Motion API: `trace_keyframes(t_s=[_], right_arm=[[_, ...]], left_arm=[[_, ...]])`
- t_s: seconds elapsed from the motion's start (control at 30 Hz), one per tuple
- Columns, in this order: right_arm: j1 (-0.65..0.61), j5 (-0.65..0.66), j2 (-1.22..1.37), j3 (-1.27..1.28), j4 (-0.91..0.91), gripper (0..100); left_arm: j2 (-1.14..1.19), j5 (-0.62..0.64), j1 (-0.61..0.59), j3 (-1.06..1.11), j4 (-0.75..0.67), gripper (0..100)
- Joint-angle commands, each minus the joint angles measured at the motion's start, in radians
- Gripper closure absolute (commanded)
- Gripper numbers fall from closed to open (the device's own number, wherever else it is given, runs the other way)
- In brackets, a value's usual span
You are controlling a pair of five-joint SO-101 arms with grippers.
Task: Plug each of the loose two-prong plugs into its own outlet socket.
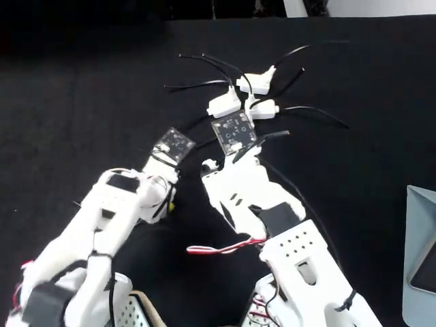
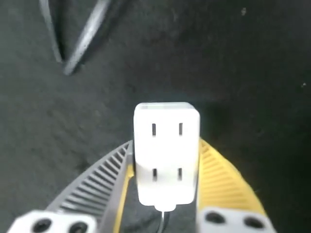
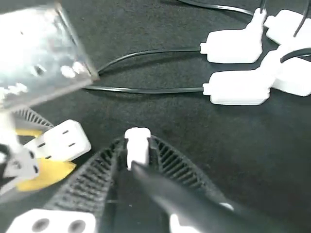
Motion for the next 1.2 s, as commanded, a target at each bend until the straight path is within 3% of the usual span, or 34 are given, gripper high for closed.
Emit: trace_keyframes(t_s=[0.0,0.33,0.53,0.77,1.17], right_arm=[[0.014,-0.002,-0.002,-0.024,-0.018,98.5],[-0.092,0.040,0.021,-0.007,-0.069,98.5],[-0.198,0.124,0.206,-0.024,-0.199,98.5],[-0.272,0.167,0.409,-0.088,-0.304,98.5],[-0.275,0.169,0.432,-0.093,-0.440,98.6]], left_arm=[[-0.155,0.026,-0.061,-0.002,0.080,71],[-0.399,0.034,-0.248,0.007,0.245,70],[-0.477,0.212,-0.433,0.047,0.259,70],[-0.488,0.276,-0.456,0.124,0.181,70],[-0.486,0.272,-0.483,0.153,0.155,70]])
